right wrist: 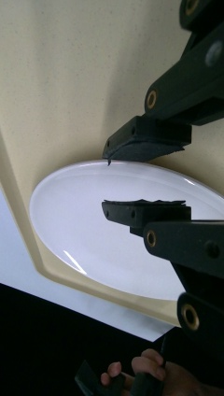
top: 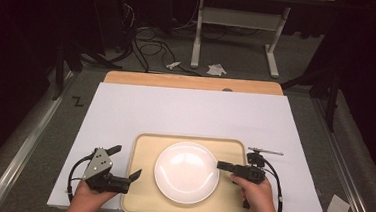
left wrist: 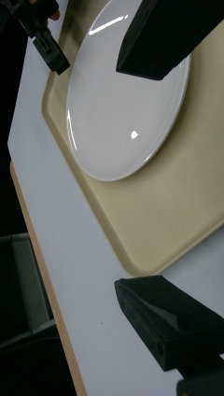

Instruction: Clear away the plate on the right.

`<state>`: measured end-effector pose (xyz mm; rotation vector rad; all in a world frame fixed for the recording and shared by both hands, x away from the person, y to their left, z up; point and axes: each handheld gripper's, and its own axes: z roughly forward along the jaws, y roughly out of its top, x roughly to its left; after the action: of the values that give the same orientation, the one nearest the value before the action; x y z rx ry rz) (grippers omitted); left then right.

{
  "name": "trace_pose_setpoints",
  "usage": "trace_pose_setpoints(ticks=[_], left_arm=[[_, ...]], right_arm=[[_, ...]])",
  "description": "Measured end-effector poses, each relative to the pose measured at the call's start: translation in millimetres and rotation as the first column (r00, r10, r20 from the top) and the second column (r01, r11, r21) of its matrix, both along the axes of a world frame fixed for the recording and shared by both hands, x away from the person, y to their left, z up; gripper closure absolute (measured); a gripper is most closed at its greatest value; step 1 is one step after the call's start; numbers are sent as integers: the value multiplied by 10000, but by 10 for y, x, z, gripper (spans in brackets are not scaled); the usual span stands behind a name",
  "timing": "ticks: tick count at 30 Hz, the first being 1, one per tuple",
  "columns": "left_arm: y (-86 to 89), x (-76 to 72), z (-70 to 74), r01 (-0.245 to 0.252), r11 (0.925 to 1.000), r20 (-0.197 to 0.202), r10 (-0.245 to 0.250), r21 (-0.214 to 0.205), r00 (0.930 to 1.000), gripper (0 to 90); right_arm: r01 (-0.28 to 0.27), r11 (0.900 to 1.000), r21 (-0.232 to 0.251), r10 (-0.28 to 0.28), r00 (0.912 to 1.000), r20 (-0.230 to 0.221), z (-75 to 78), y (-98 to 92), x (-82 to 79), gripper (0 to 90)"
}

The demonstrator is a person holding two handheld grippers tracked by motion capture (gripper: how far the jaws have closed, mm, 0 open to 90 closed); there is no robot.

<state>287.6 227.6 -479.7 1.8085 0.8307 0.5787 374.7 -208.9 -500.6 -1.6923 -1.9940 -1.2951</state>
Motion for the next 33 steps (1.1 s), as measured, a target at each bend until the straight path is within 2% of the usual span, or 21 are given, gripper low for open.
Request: trace_pose_setpoints(ticks=[3,6,11,12,13,16,17,18,19,22,24,25,26,28,30,33], left_arm=[[1,1,1,20,10000,-3,-20,7,10000,9],[3,-1,2,25,10000,20,-25,-3,10000,9],[-8,-2,5,69,10000,20,-69,-20,10000,9],[-12,0,4,65,10000,30,-65,-17,10000,9],[-15,1,4,66,10000,31,-66,-23,10000,9],[-26,10,4,89,10000,20,-89,-20,10000,9],[-32,15,7,91,9999,24,-91,-47,10000,9],[-36,19,9,102,9999,41,-102,-59,9999,9],[-43,24,11,130,9999,40,-130,-74,9999,9],[-51,39,6,148,9999,20,-148,-44,9999,9],[-54,45,1,136,9999,-51,-137,-67,9999,9],[-53,47,-1,147,9999,-71,-147,-42,9999,8],[-54,46,-2,153,9999,-78,-153,-45,9999,8],[-57,44,-1,137,9999,-87,-138,-63,9999,8],[-65,42,1,132,9999,-105,-133,-110,9999,8],[-98,37,-2,169,9998,-149,-169,-51,9997,7]], right_arm=[[-154,9995,-290,165,9992,354,24,15,-11,636],[-200,9977,-655,265,9947,998,75,34,-27,573],[-89,9928,-1197,361,9732,2272,171,37,-59,502],[-45,9891,-1469,429,9649,2589,195,36,-71,499],[-42,9881,-1535,469,9602,2755,214,32,-82,477],[-17,9849,-1731,526,9558,2894,265,-5,-92,435],[120,9837,-1796,450,9497,3100,291,-24,-106,399],[288,9800,-1969,414,9383,3434,330,-53,-123,338],[410,9782,-2034,348,9339,3557,356,-72,-136,288],[797,9659,-2462,326,9064,4211,443,-153,-169,102],[934,9564,-2767,415,8944,4454,490,-226,-190,1],[967,9496,-2981,500,8923,4487,508,-259,-217,1],[988,9439,-3151,632,8825,4661,520,-304,-243,0],[1158,9378,-3272,596,8749,4807,540,-395,-289,1],[1354,9364,-3236,453,8682,4942,557,-506,-349,0],[1739,9348,-3097,211,8433,5371,527,-678,-459,0]])
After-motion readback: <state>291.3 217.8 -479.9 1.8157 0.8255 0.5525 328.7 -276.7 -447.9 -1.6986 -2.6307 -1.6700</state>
